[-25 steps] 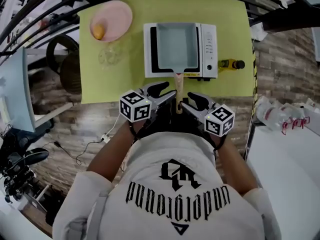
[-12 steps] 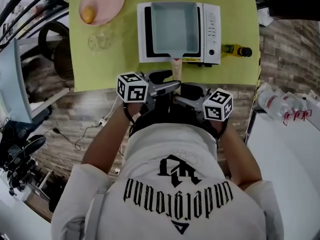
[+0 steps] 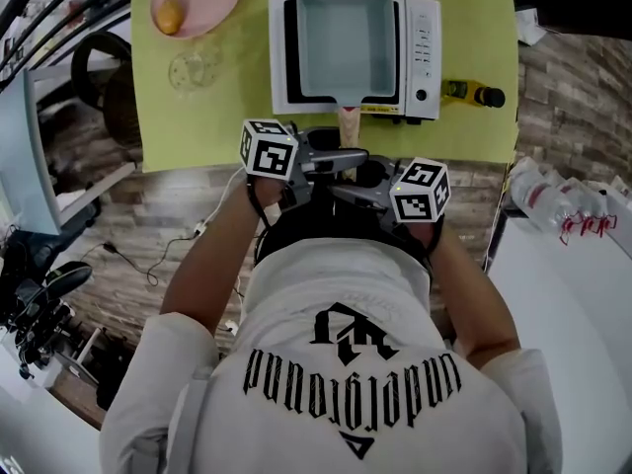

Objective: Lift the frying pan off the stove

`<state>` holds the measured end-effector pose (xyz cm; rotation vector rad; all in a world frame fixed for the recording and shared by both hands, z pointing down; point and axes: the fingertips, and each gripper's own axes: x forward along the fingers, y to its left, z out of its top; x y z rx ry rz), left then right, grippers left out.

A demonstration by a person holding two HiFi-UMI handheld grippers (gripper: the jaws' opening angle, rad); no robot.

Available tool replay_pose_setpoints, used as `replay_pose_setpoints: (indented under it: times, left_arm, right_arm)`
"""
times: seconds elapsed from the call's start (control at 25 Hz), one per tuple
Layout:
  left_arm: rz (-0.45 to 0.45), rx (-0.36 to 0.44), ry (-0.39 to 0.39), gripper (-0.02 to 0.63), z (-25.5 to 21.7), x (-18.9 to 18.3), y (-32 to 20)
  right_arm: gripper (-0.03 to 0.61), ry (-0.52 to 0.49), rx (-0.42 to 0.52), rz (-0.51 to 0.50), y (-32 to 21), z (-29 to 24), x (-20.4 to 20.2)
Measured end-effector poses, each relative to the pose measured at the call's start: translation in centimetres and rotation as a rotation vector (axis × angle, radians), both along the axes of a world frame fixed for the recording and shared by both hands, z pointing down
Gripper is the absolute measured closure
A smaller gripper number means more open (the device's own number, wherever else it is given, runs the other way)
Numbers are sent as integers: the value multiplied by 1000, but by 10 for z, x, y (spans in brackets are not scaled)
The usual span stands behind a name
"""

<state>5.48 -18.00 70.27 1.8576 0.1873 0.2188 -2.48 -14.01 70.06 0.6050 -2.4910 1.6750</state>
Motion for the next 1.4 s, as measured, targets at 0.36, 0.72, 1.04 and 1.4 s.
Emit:
replay_pose_setpoints:
  times: [0.36, 0.72, 1.04, 1.4]
  left_arm:
    - [4, -10, 21, 437, 1, 3, 2]
    - [-4, -7, 17, 446, -3, 3, 1]
    - [-17, 36, 28, 445, -33, -11, -2]
    - [-19, 108, 26, 437, -93, -37, -7]
  right_arm:
    - [399, -56, -14, -27, 2, 0, -6]
    - [399, -66, 6, -39, 0, -4, -8]
    - [397, -70, 69, -61, -1, -32, -21]
    - [396, -120, 136, -25, -9, -93, -48]
